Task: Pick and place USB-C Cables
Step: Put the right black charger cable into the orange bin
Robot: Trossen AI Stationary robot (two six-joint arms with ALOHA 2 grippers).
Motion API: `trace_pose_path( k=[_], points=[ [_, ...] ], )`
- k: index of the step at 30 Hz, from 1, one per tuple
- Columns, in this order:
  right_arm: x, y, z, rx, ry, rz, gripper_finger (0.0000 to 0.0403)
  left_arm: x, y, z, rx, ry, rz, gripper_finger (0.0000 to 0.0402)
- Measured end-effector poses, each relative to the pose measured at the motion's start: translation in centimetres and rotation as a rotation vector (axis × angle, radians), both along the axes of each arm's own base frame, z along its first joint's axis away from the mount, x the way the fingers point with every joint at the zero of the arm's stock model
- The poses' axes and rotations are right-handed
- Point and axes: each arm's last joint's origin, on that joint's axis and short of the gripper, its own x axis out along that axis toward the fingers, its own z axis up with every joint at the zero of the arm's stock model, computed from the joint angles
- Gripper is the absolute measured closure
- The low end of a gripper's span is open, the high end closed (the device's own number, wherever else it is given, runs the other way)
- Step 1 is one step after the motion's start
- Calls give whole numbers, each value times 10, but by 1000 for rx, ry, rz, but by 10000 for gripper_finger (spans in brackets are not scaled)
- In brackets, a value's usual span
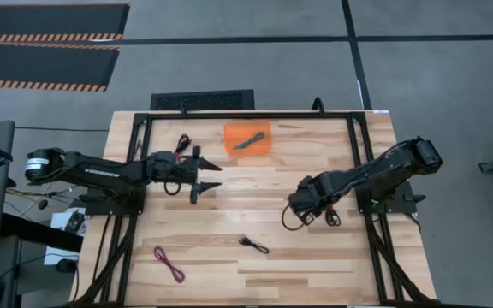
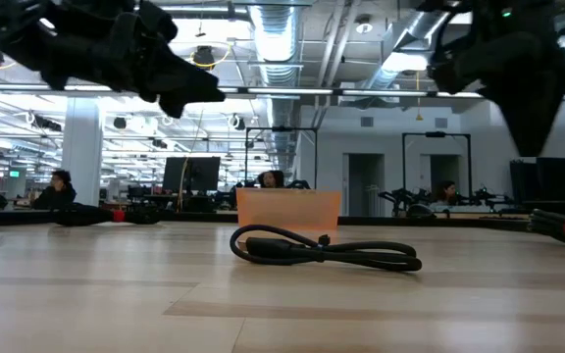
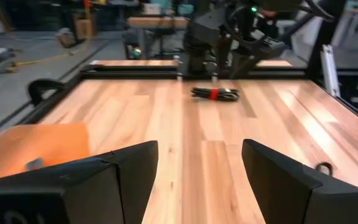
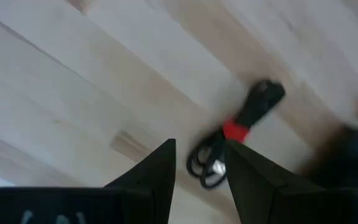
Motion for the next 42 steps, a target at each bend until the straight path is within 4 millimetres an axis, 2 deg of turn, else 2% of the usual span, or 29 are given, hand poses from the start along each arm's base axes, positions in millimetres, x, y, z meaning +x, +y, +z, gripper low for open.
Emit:
trace_pose_path(
  k=[9,15,19,26,34,42],
  points=[
    [-14,29,-4,-22,14,-78,243,37,0,-10,44,71,-83,176],
    [-37,36,-33,29,150,-132,244,62,-10,-19,82,116,-140,176],
    [-44,44,-52,103,149,-147,244,79,-19,-22,110,131,-184,176],
    [-50,52,-64,120,106,-104,244,105,-33,-33,115,169,-203,176],
    [-62,45,-85,85,117,-125,244,113,-42,-42,139,204,-187,176],
    [-58,37,-88,50,83,-108,244,113,-43,-42,146,212,-168,176]
  ],
)
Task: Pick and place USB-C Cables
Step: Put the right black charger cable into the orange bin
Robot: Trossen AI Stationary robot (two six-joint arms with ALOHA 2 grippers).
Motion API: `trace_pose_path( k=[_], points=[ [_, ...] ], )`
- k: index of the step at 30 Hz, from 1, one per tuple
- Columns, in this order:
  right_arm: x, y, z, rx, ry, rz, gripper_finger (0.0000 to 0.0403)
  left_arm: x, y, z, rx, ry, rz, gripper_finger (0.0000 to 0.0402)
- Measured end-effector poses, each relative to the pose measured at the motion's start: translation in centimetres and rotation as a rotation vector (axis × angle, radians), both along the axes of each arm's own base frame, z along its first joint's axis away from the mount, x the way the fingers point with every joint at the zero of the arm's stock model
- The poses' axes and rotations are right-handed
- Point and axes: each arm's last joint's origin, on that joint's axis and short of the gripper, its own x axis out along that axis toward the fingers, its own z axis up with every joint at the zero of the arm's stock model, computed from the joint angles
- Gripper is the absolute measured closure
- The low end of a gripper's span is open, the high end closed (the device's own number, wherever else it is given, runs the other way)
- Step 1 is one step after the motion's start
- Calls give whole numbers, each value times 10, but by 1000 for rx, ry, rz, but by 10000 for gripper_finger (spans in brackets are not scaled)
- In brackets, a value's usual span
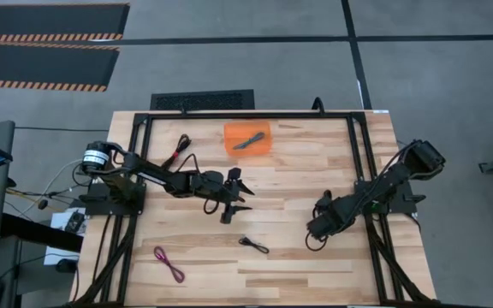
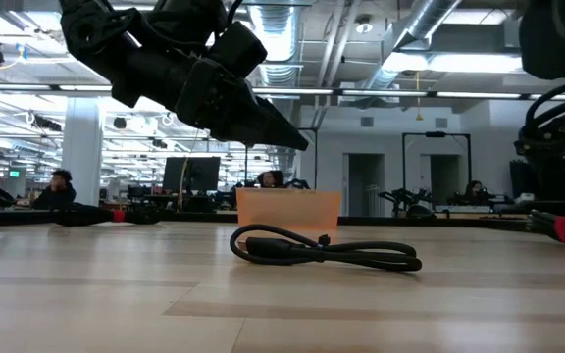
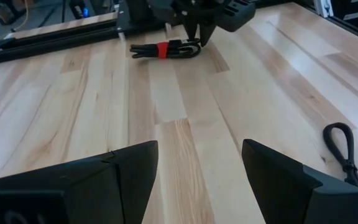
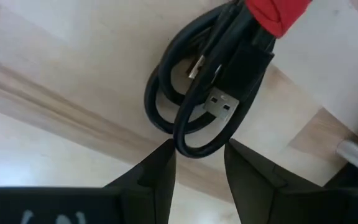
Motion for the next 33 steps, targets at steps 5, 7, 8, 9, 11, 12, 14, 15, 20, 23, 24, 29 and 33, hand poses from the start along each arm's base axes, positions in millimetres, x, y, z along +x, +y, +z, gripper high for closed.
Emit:
trace_pose_path(
  k=[5,7,8,9,11,12,14,15,20,23,24,29,33],
  points=[
    [1,-2,3,11,22,8,244,0,0,0,2,0,4,176],
    [0,-3,8,-29,47,9,244,0,0,0,6,-3,14,176],
    [-1,-5,10,-57,62,9,244,0,1,1,8,-6,20,176],
    [-1,-5,12,-76,66,13,244,0,1,1,11,-8,27,176],
    [1,-5,16,-101,58,19,244,0,1,1,13,-12,33,176],
    [2,-5,16,-102,49,21,244,0,1,1,14,-13,34,176],
    [3,-6,16,-99,45,28,244,0,1,1,14,-12,34,176],
    [3,-6,16,-98,44,31,244,0,1,1,14,-13,35,176],
    [5,-8,16,-97,43,23,244,0,1,1,14,-11,34,176],
    [4,-9,19,-122,20,25,243,0,1,1,14,-9,35,176],
    [4,-11,20,-154,4,16,244,0,1,1,14,-9,35,176],
    [-1,-22,33,-317,-95,-68,243,0,1,1,13,-14,35,176],
    [-3,-30,47,-363,-201,-132,223,0,1,1,4,-13,38,176]
  ],
)
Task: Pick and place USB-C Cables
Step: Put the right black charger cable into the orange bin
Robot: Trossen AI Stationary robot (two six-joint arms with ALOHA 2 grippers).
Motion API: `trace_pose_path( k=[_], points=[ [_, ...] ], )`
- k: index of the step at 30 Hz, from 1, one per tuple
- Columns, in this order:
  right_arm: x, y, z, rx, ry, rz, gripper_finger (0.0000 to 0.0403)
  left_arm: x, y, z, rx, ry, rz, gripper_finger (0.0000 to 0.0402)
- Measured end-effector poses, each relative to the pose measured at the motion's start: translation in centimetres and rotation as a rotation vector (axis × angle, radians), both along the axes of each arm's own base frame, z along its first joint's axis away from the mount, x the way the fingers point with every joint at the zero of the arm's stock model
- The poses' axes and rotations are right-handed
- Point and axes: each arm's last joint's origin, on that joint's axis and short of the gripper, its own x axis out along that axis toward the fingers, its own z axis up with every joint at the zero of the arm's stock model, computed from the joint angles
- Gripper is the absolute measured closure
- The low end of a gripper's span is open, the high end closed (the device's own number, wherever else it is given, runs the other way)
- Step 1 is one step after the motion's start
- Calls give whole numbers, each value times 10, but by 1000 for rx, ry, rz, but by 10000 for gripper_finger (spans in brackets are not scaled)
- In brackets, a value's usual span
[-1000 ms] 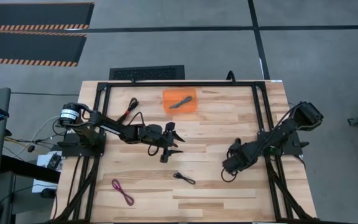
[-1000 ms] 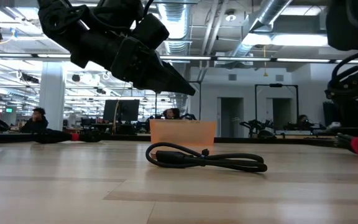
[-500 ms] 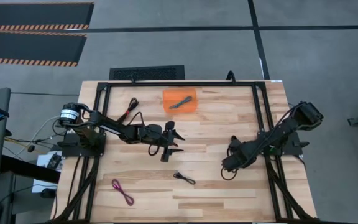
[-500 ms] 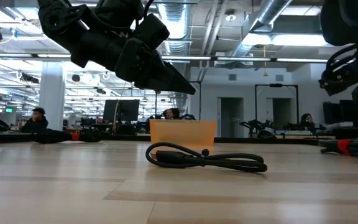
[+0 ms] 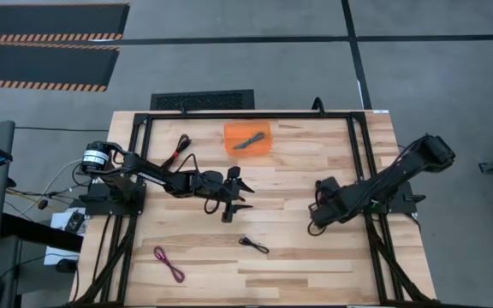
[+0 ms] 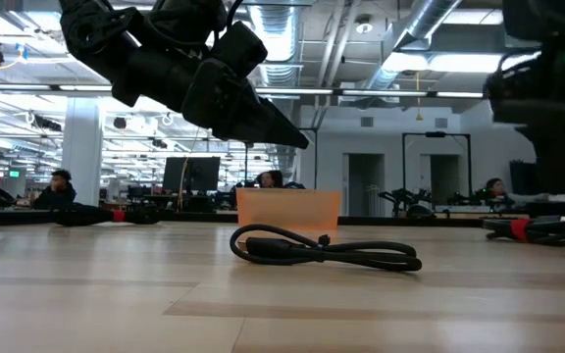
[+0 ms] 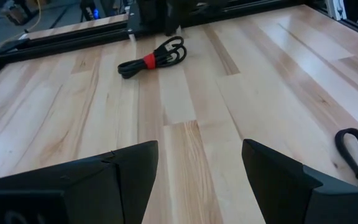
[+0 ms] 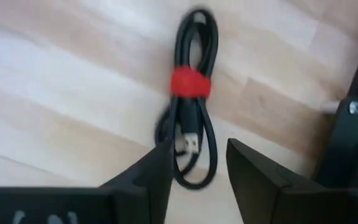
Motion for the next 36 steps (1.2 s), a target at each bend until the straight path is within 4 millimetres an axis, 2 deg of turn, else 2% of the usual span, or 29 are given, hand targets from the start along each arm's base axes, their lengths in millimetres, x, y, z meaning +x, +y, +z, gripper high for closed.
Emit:
trace_pose_path(
  k=[5,8,13,18,26,36],
  points=[
    [-3,-11,6,-26,-61,-38,164,0,0,0,-6,1,2,176],
    [-6,-20,-8,-51,-48,-71,137,0,0,-1,-6,8,3,176],
    [-9,-33,-37,-43,-45,-88,133,-1,0,-2,-8,27,4,176],
    [-1,-35,-43,6,-105,-9,151,-1,0,-3,7,27,2,176],
    [2,-37,-46,68,-85,28,197,-1,0,-2,11,25,10,176],
    [2,-37,-45,66,-86,33,314,-1,0,-3,13,28,11,176]
  ],
)
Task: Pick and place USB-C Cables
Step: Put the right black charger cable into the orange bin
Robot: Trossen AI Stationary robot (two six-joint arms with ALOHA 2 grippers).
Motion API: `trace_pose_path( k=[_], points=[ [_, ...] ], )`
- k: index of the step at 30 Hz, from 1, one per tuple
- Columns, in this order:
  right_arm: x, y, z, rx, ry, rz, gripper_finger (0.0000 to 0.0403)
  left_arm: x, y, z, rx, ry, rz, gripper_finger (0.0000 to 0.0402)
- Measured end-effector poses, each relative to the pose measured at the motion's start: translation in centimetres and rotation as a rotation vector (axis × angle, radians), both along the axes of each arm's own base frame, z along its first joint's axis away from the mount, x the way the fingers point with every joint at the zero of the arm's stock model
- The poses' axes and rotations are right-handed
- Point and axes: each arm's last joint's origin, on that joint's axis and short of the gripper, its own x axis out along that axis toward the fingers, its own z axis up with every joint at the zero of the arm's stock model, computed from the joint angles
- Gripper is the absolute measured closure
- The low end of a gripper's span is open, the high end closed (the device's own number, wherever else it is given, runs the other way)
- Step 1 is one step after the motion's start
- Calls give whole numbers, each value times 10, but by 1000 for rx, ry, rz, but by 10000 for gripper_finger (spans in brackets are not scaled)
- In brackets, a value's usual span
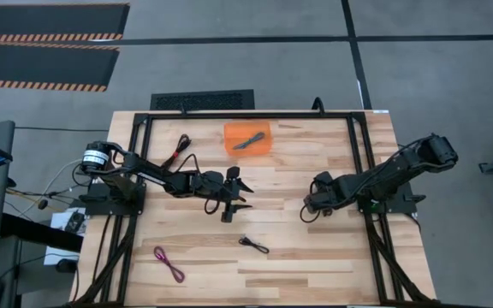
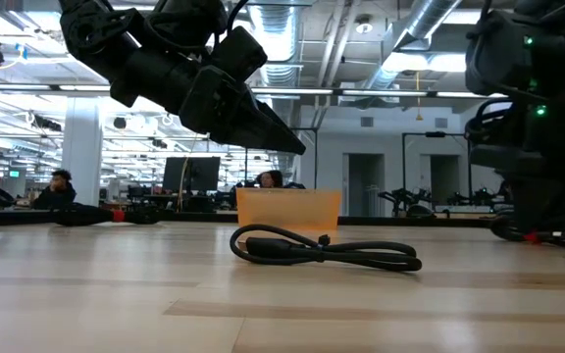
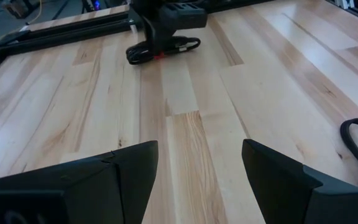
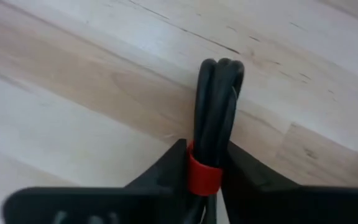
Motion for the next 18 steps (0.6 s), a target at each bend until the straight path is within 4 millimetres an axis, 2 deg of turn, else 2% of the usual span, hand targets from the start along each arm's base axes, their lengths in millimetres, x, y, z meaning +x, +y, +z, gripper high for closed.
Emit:
trace_pose_path(
  k=[5,12,18],
  points=[
    [1,0,2,0,-4,2,353,0,0,0,5,0,-3,176],
    [13,3,15,-17,-68,6,338,0,0,0,6,-1,-3,176],
    [27,3,29,-75,-142,45,341,0,0,0,6,-1,-3,176]
  ],
)
